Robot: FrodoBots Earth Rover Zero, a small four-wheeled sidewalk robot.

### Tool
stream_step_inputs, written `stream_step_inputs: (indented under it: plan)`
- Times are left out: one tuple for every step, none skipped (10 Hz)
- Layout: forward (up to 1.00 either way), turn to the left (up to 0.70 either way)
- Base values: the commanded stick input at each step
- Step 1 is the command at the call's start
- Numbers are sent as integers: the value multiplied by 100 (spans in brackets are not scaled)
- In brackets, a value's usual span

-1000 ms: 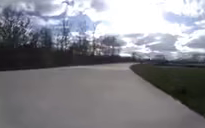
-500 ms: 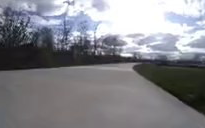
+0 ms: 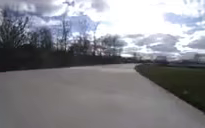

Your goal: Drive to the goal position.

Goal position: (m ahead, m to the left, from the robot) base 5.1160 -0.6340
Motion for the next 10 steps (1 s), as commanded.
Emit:
stream_step_inputs:
  plan:
    - [100, 0]
    - [100, 0]
    - [100, 0]
    - [100, 0]
    - [100, 0]
    - [100, 0]
    - [100, -1]
    - [100, -10]
    - [100, -26]
    - [100, -37]
